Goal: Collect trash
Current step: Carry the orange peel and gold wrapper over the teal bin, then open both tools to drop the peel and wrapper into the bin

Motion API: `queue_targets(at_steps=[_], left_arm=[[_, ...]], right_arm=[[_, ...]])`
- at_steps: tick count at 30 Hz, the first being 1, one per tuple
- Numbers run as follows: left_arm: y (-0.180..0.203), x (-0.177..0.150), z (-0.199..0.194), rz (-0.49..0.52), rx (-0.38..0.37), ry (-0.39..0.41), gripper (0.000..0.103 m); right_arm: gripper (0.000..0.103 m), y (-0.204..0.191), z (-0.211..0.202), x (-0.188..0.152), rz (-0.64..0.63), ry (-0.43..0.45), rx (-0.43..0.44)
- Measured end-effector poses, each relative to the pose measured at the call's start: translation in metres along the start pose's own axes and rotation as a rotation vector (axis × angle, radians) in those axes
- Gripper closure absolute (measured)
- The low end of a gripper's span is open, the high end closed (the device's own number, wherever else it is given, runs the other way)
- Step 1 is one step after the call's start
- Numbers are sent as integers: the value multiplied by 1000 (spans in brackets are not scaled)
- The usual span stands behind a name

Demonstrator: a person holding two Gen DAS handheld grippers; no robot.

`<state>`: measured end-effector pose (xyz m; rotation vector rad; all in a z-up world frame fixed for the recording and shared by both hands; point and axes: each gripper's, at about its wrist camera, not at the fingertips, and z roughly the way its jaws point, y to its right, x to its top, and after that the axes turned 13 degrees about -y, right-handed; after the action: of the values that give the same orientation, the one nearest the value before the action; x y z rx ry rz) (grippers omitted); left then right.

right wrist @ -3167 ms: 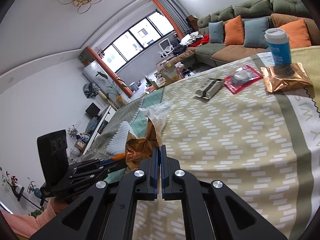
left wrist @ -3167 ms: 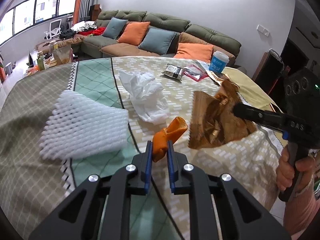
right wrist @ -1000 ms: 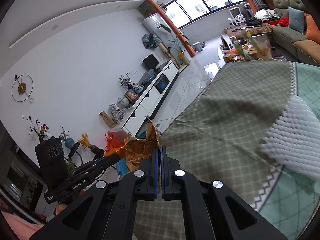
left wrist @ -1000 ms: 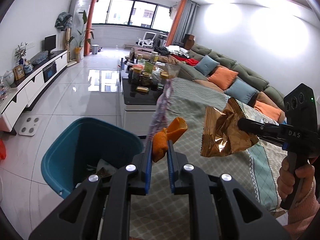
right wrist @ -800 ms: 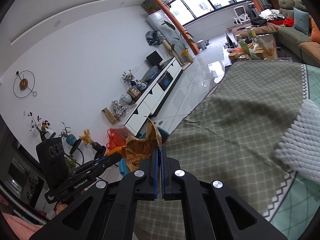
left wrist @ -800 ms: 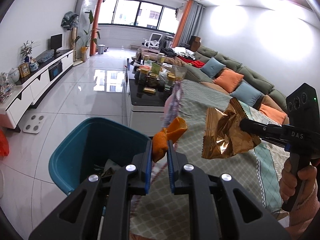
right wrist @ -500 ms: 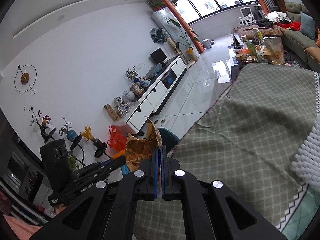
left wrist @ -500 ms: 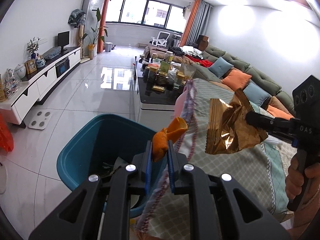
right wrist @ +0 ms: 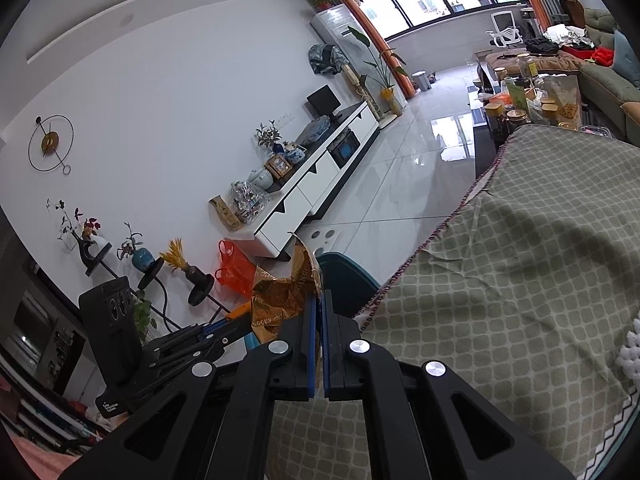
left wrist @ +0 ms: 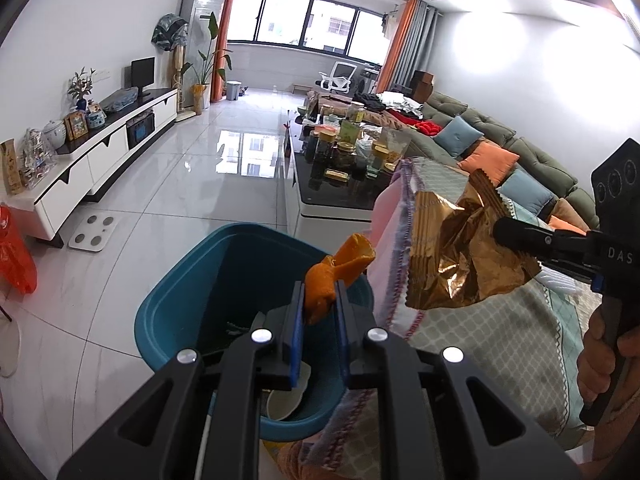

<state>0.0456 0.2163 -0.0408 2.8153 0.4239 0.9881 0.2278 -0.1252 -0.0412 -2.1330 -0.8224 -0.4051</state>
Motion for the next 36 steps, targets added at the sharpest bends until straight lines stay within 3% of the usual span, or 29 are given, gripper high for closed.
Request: queue_targets(at_steps=[32, 36], left_arm=[[-19, 3, 28, -67, 66, -56, 87], [-25, 4, 33, -87, 58, -67, 81]], right_arm=[[98, -25, 69, 21, -32, -111, -36], [96, -26, 78, 24, -28, -128, -38]])
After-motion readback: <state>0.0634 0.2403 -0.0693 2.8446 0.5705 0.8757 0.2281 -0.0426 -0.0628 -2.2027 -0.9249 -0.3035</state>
